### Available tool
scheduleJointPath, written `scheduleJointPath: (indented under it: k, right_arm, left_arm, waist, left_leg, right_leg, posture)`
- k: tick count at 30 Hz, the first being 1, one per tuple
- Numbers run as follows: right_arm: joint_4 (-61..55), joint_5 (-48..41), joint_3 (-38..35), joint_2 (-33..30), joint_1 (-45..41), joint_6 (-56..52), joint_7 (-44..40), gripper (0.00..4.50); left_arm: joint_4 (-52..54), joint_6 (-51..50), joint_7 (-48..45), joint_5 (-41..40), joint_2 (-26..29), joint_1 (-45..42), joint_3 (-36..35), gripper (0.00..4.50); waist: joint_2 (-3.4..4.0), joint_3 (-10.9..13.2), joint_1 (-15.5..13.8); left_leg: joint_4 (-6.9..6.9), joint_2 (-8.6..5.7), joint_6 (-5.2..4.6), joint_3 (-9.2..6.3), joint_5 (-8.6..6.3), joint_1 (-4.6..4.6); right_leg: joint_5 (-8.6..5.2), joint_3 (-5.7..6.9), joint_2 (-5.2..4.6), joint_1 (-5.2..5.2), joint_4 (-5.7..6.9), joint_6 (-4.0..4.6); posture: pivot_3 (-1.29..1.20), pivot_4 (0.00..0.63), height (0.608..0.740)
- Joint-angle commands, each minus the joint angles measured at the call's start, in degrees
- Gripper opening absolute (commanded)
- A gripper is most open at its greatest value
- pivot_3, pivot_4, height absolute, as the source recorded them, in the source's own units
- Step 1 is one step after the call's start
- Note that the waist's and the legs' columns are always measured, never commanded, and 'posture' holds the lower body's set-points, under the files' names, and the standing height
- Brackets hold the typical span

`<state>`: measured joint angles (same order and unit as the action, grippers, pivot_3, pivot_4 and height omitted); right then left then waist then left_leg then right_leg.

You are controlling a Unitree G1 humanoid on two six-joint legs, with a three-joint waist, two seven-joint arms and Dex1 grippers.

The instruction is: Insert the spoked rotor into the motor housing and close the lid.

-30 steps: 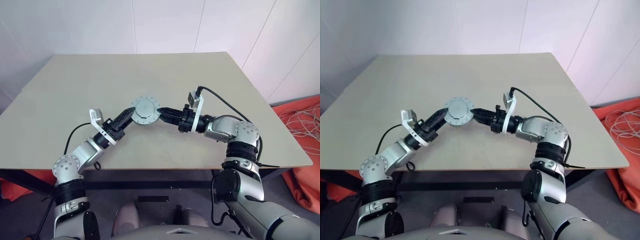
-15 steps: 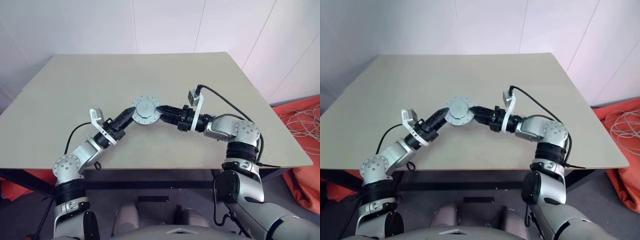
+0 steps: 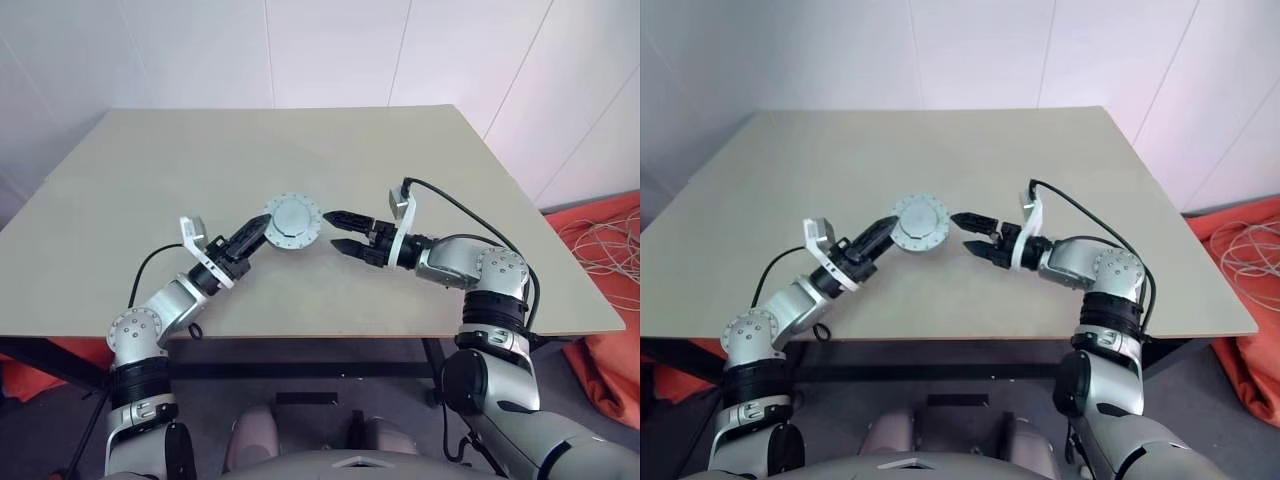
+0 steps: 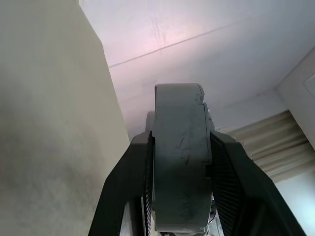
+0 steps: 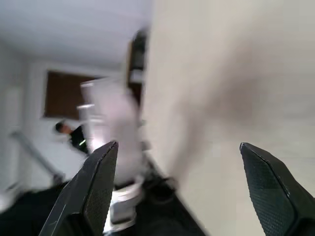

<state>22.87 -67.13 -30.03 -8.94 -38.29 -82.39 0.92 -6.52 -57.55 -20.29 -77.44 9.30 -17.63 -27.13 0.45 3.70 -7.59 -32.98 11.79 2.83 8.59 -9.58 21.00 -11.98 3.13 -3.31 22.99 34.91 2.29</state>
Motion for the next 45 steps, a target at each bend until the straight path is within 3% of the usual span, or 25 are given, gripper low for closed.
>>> scheduleJointPath:
  k: [1,15,27,35,45]
  right_arm:
    - [1.9,3.4,0.4,-1.8,-0.6,3.4,-1.4,4.5]
    - [-2.3,5.3,3.7,-1.1,-1.9,1.2,-5.8,4.5]
    - [-4.4,5.7,3.7,-0.1,-1.8,-0.1,-6.3,4.5]
    - [-4.5,6.4,3.8,0.3,-2.0,-0.4,-6.8,4.5]
    - [-4.4,7.5,3.4,0.7,-2.2,-0.5,-7.0,4.5]
  left_arm:
    - [0.8,6.2,1.1,-0.7,-0.8,-2.1,-3.2,1.25]
    - [-10.4,36.2,17.3,1.8,-3.1,-13.2,-18.7,1.25]
    - [-20.0,44.6,25.0,7.1,-1.9,-16.8,-20.6,1.25]
    - [-20.1,44.7,26.6,9.0,-2.1,-16.2,-20.0,1.25]
    - [-17.2,46.4,33.1,10.1,-3.9,-14.6,-20.2,4.48]
  waist:
    - [0.0,0.0,0.0]
    - [-0.13,0.0,0.1]
    - [-0.54,-0.1,-0.2]
    - [-0.59,0.0,-0.2]
    - [-0.6,-0.1,-0.1]
  left_leg:
    - [0.0,0.0,0.0,0.0,0.0,0.0]
    - [-0.11,-0.01,-0.02,-0.02,0.0,0.02]
    - [-0.16,0.02,-0.01,-0.08,0.0,0.06]
    - [-0.17,0.03,-0.01,-0.08,0.0,0.06]
    - [-0.19,0.04,0.0,-0.08,0.0,-0.09]
  right_leg:
    - [0.01,0.0,0.0,0.0,0.0,0.01]
    - [0.05,0.0,0.01,-0.05,-0.03,0.08]
    - [0.2,0.01,-0.04,-0.07,-0.03,-0.16]
    - [0.23,0.01,-0.04,-0.07,-0.03,-0.13]
    - [0.19,0.0,-0.05,-0.2,0.0,-0.06]
  posture:
    - [0.0,0.0,0.74]
    - [0.0,0.0,0.74]
    - [0.0,0.0,0.74]
    - [0.0,0.0,0.74]
    - [0.0,0.0,0.74]
